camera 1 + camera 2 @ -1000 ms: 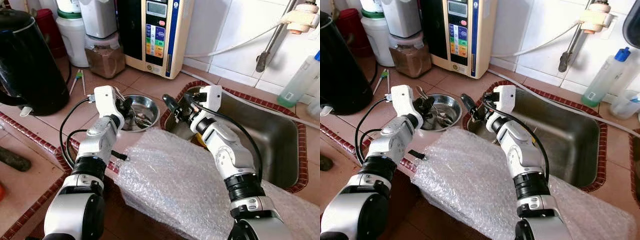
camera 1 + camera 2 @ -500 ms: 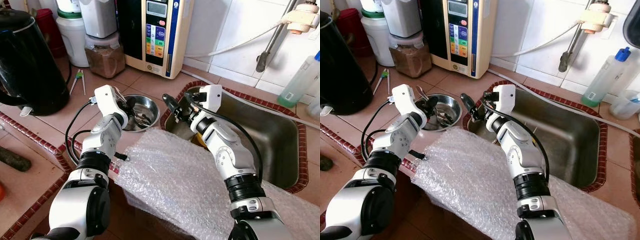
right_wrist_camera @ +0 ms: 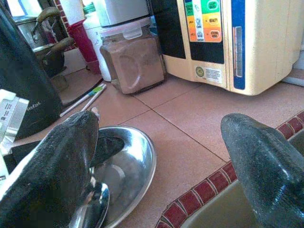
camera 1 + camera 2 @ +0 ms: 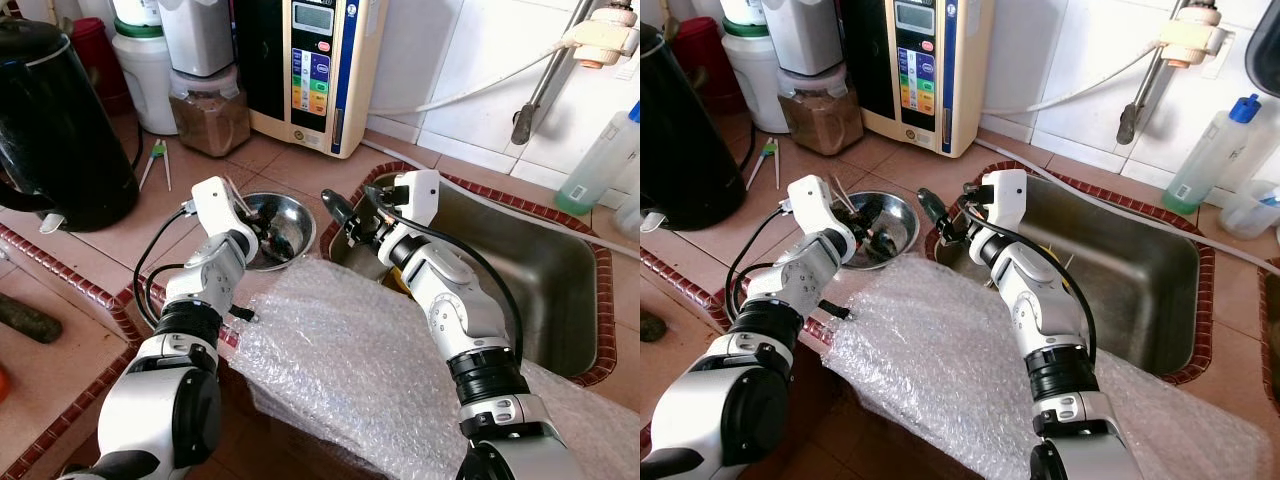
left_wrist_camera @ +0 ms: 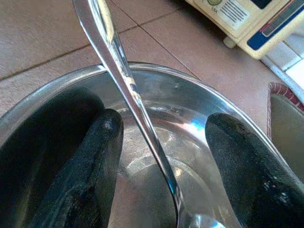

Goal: Kitchen organization

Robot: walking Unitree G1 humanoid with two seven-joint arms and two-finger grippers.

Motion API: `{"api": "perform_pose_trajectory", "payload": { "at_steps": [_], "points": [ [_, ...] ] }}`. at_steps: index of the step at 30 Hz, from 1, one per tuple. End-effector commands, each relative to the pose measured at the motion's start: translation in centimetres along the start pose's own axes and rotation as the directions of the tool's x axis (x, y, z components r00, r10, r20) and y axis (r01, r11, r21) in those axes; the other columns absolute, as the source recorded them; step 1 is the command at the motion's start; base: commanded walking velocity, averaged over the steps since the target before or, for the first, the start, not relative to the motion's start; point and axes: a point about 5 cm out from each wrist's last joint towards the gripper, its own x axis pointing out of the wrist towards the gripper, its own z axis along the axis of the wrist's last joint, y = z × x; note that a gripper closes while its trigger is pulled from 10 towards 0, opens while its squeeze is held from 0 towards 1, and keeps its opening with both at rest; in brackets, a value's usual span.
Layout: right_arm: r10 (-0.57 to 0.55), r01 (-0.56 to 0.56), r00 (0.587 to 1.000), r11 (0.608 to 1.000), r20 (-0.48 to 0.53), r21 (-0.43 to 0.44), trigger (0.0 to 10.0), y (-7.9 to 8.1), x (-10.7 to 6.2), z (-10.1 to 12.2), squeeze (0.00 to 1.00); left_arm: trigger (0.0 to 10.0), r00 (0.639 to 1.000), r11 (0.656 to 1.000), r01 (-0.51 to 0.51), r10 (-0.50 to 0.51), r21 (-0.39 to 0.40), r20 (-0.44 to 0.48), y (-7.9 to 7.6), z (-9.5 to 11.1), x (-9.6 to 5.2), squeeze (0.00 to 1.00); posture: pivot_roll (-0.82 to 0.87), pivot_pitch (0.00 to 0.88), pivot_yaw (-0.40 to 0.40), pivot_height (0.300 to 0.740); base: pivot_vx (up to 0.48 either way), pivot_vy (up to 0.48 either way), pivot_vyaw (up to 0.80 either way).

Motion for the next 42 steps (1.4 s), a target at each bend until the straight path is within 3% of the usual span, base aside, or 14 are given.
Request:
{"api": "perform_pose_trajectory", "payload": {
  "at_steps": [1, 22, 42],
  "points": [
    [0.0, 0.0, 1.0, 1.0, 0.014, -0.011, 10.0, 0.0, -0.2, 0.2, 0.0, 0.0, 0.997, 1.0, -0.017, 0.016, -0.01, -0.07, 0.7, -1.6, -0.1, 0.0, -0.04, 0.015, -0.032, 0.74, 0.0, 0.0, 0.0],
    [-0.008, 0.008, 1.0, 1.0, 0.006, -0.011, 10.0, -0.2, -0.1, 0.2, 0.0, 0.0, 0.999, 0.999, -0.035, 0.035, 0.003, -0.032, 1.7, -1.0, -0.3, 0.0, -0.04, 0.021, -0.042, 0.74, 0.0, 0.0, 0.0],
    [-0.02, 0.02, 1.0, 1.0, 0.003, -0.012, 10.0, -0.3, -0.1, 0.2, 0.0, 0.0, 0.999, 0.999, 0.039, -0.038, -0.014, 0.026, 1.1, -0.4, -0.3, 0.0, -0.04, 0.023, -0.041, 0.74, 0.0, 0.0, 0.0]
  ]
}}
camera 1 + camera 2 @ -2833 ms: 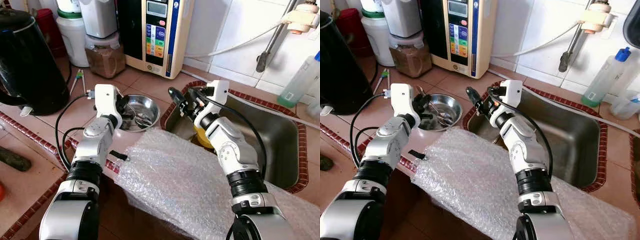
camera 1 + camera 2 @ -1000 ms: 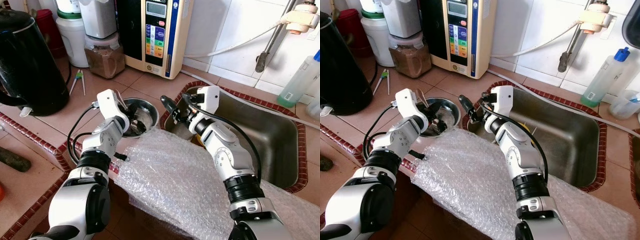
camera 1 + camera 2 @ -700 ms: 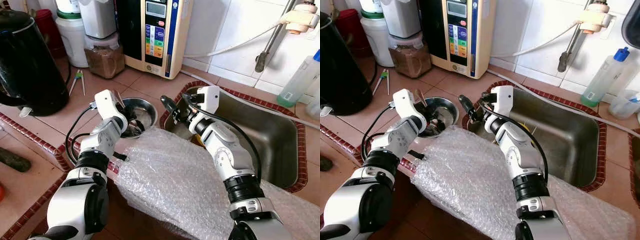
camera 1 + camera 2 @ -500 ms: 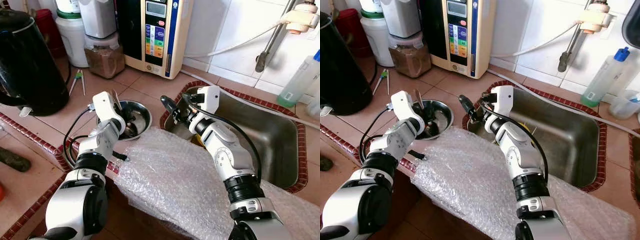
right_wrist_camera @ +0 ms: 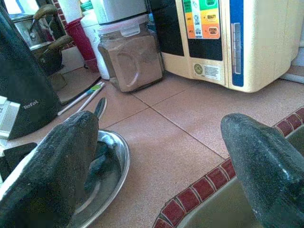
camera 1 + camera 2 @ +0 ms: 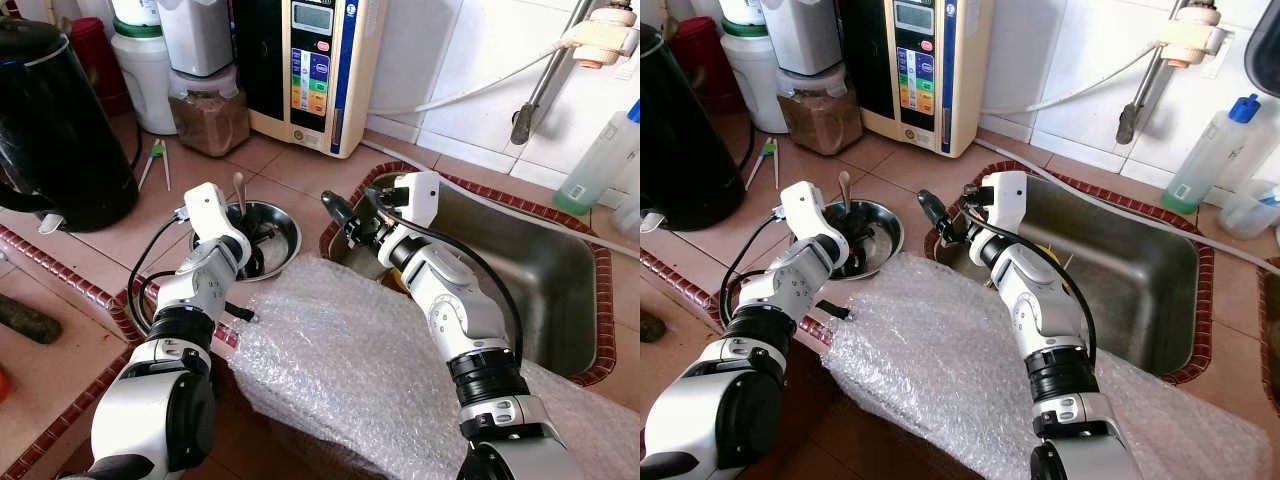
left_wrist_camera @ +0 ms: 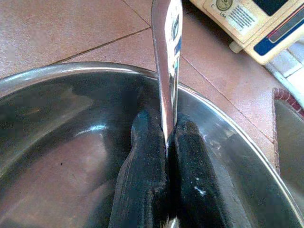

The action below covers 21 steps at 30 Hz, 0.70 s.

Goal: Kitchen organization

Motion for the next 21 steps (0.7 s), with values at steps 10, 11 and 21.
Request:
{"api": "perform_pose_trajectory", "payload": {
  "at_steps": [10, 11, 21],
  "points": [
    [-0.016, 0.016, 1.0, 1.0, 0.007, -0.012, 10.0, -0.2, 0.1, 0.3, 0.0, 0.0, 0.993, 0.993, 0.104, -0.107, 0.047, 0.056, -1.2, 0.6, -0.1, 0.0, -0.03, 0.021, -0.039, 0.74, 0.0, 0.0, 0.0],
    [-0.017, 0.017, 1.0, 1.0, 0.008, -0.012, 10.0, -0.2, 0.1, 0.3, 0.0, 0.0, 0.987, 0.988, 0.135, -0.141, 0.076, 0.071, -1.6, 0.9, -0.2, 0.0, -0.03, 0.019, -0.04, 0.74, 0.0, 0.0, 0.0],
    [-0.049, 0.05, 0.998, 0.999, 0.028, -0.019, 10.0, -0.6, 0.2, 0.7, 0.0, 0.0, 0.907, 0.88, 0.329, -0.395, 0.344, 0.144, -4.7, 1.9, -1.0, 0.0, -0.03, 0.015, -0.038, 0.74, 0.0, 0.0, 0.0]
  ]
}}
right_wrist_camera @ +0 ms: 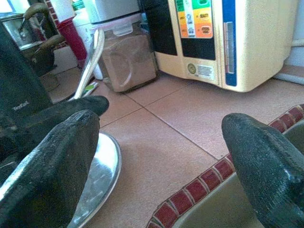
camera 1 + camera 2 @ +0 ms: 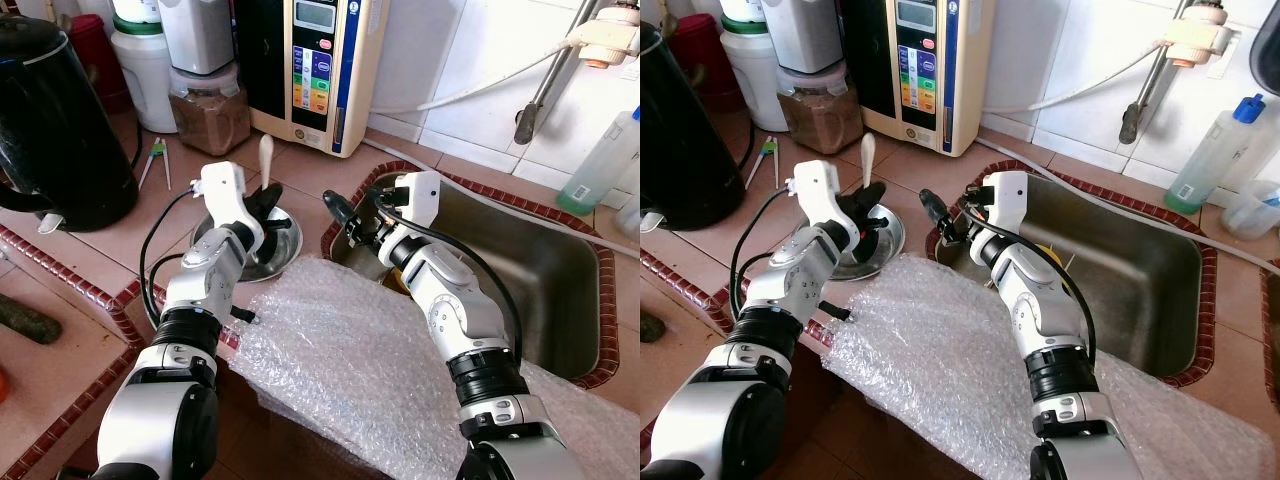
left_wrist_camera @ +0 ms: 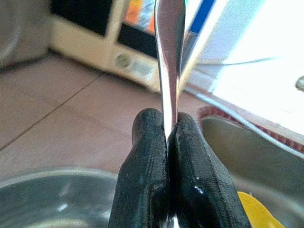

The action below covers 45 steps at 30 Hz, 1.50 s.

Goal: Kitchen organization

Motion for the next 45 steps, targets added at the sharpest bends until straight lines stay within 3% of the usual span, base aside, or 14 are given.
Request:
{"api": "perform_pose_trajectory", "payload": {
  "at_steps": [1, 3, 6, 8, 14, 21, 27, 28, 29, 45],
  "points": [
    [-0.019, 0.019, 1.0, 1.0, 0.02, -0.012, 10.0, -0.4, 0.1, 0.7, 0.0, 0.0, 0.995, 0.99, 0.102, -0.104, 0.099, 0.009, -1.1, 0.2, -0.1, 0.0, -0.03, 0.015, -0.038, 0.74, 0.0, 0.0, 0.0],
    [-0.019, 0.02, 1.0, 1.0, 0.02, -0.012, 10.0, -0.4, 0.1, 0.7, 0.0, 0.0, 0.993, 0.987, 0.114, -0.116, 0.11, 0.007, -1.2, 0.2, -0.1, 0.0, -0.03, 0.015, -0.038, 0.74, 0.0, 0.0, 0.0],
    [-0.006, 0.006, 0.999, 1.0, 0.044, 0.005, 10.0, -0.3, 0.2, 1.1, 0.0, 0.0, 0.973, 0.97, 0.23, -0.231, 0.073, -0.003, -2.7, -0.4, -0.4, 0.0, -0.03, 0.011, -0.035, 0.74, 0.0, 0.0, 0.0],
    [0.01, -0.01, 0.998, 1.0, 0.055, 0.009, 10.0, -0.2, 0.2, 1.3, 0.0, 0.0, 0.966, 0.964, 0.257, -0.257, 0.07, -0.009, -3.0, -0.6, -0.5, 0.0, -0.03, 0.011, -0.035, 0.74, 0.0, 0.0, 0.0],
    [0.089, -0.093, 0.99, 0.995, 0.107, 0.025, 10.0, -0.3, 0.2, 2.9, 0.0, 0.0, 0.919, 0.917, 0.394, -0.393, 0.063, -0.034, -4.4, -1.1, -1.1, 0.0, -0.03, 0.006, -0.036, 0.74, 0.0, 0.0, 0.0],
    [0.141, -0.145, 0.983, 0.989, 0.117, 0.027, 10.0, -0.6, 0.0, 3.5, 0.0, 0.0, 0.901, 0.899, 0.434, -0.432, 0.053, -0.049, -4.6, -1.3, -1.5, 0.0, -0.03, 0.005, -0.036, 0.74, 0.0, 0.0, 0.0],
    [0.149, -0.153, 0.983, 0.988, 0.102, 0.026, 10.0, -0.7, 0.0, 3.3, 0.0, 0.0, 0.852, 0.851, 0.523, -0.522, 0.04, -0.035, -5.8, -1.0, -2.0, 0.0, -0.03, 0.008, -0.038, 0.74, 0.0, 0.0, 0.0],
    [0.152, -0.155, 0.983, 0.987, 0.101, 0.027, 8.2, -0.5, 0.0, 3.2, 0.0, 0.0, 0.837, 0.836, 0.547, -0.546, 0.039, -0.03, -6.1, -0.9, -2.2, 0.0, -0.03, 0.009, -0.039, 0.74, 0.0, 0.0, 0.0],
    [0.157, -0.161, 0.983, 0.986, 0.101, 0.034, 0.0, -0.4, 0.1, 3.1, 0.0, 0.0, 0.828, 0.827, 0.561, -0.56, 0.04, -0.036, -6.3, -0.9, -2.3, 0.0, -0.03, 0.009, -0.039, 0.74, 0.0, 0.0, 0.0],
    [0.137, -0.139, 0.987, 0.99, 0.087, 0.016, 0.0, -0.6, -0.1, 2.8, 0.0, 0.0, 0.831, 0.831, 0.555, -0.553, 0.041, -0.06, -6.3, -1.5, -2.6, 0.0, -0.04, 0.016, -0.046, 0.74, 0.0, 0.0, 0.0]
  ]
}}
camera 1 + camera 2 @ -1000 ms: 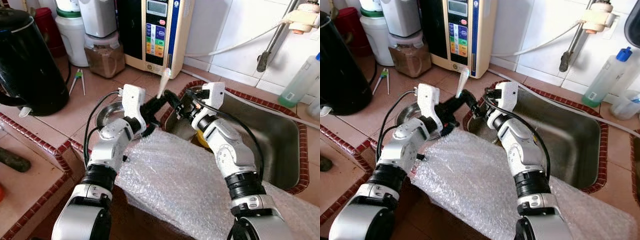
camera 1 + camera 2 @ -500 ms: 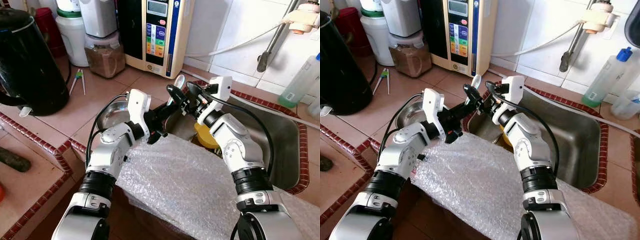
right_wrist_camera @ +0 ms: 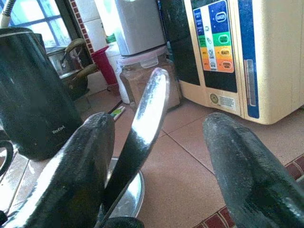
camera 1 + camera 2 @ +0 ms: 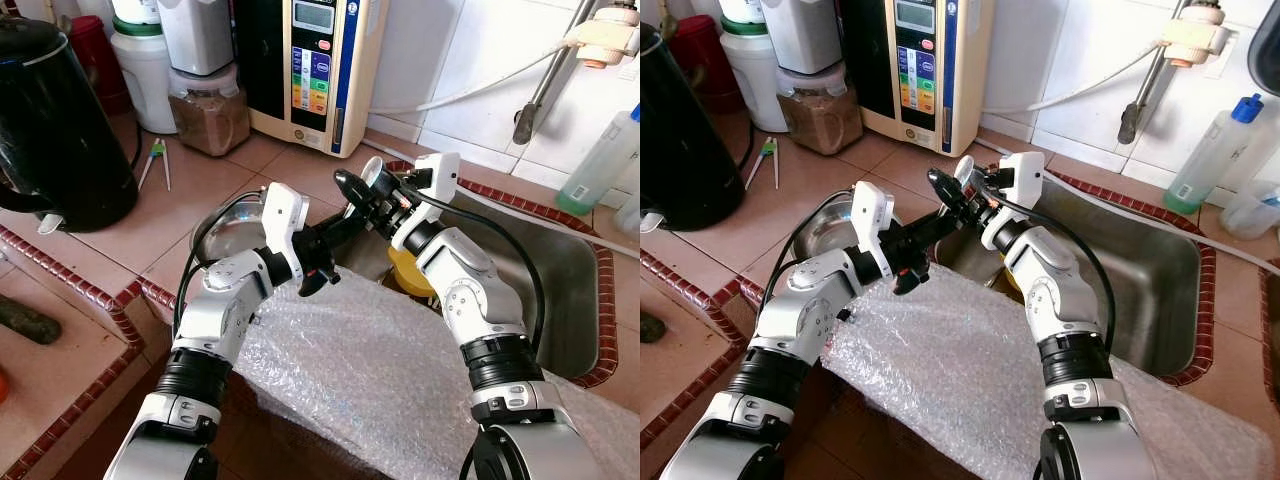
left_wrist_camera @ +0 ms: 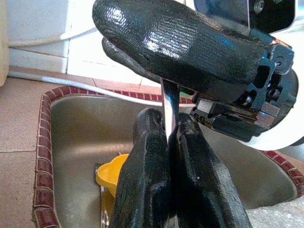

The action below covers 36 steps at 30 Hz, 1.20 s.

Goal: Kitchen organization

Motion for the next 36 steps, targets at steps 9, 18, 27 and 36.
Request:
{"api": "perform_pose_trajectory", "payload": {
  "at_steps": [9, 18, 27, 36],
  "points": [
    [-0.005, 0.005, 1.0, 1.0, 0.007, -0.02, 0.0, -0.04, -0.06, 0.46, 0.0, 0.0, 1.0, 1.0, -0.002, 0.002, 0.013, 0.007, -0.17, 0.37, 0.03, 0.0, -0.03, 0.018, -0.051, 0.74, 0.0, 0.0, 0.0],
    [-0.009, 0.009, 1.0, 1.0, 0.005, -0.02, 0.0, -0.14, -0.04, 0.44, 0.0, 0.0, 1.0, 1.0, 0.002, -0.002, 0.01, 0.004, -0.18, 0.36, -0.01, 0.0, -0.03, 0.018, -0.048, 0.74, 0.0, 0.0, 0.0],
    [-0.014, 0.014, 1.0, 1.0, 0.003, -0.02, 0.0, -0.21, -0.08, 0.35, 0.0, 0.0, 1.0, 1.0, -0.012, 0.012, 0.013, -0.002, 0.04, 0.33, -0.05, 0.0, -0.03, 0.019, -0.047, 0.74, 0.0, 0.0, 0.0],
    [-0.028, 0.028, 1.0, 0.999, 0.006, -0.025, 0.0, -0.33, -0.07, 0.35, 0.0, 1.7, 0.998, 0.998, -0.057, 0.057, 0.018, -0.024, 0.51, 0.13, -0.1, 0.0, -0.03, 0.018, -0.046, 0.74, 0.0, 0.0, 0.0]
  ]
}}
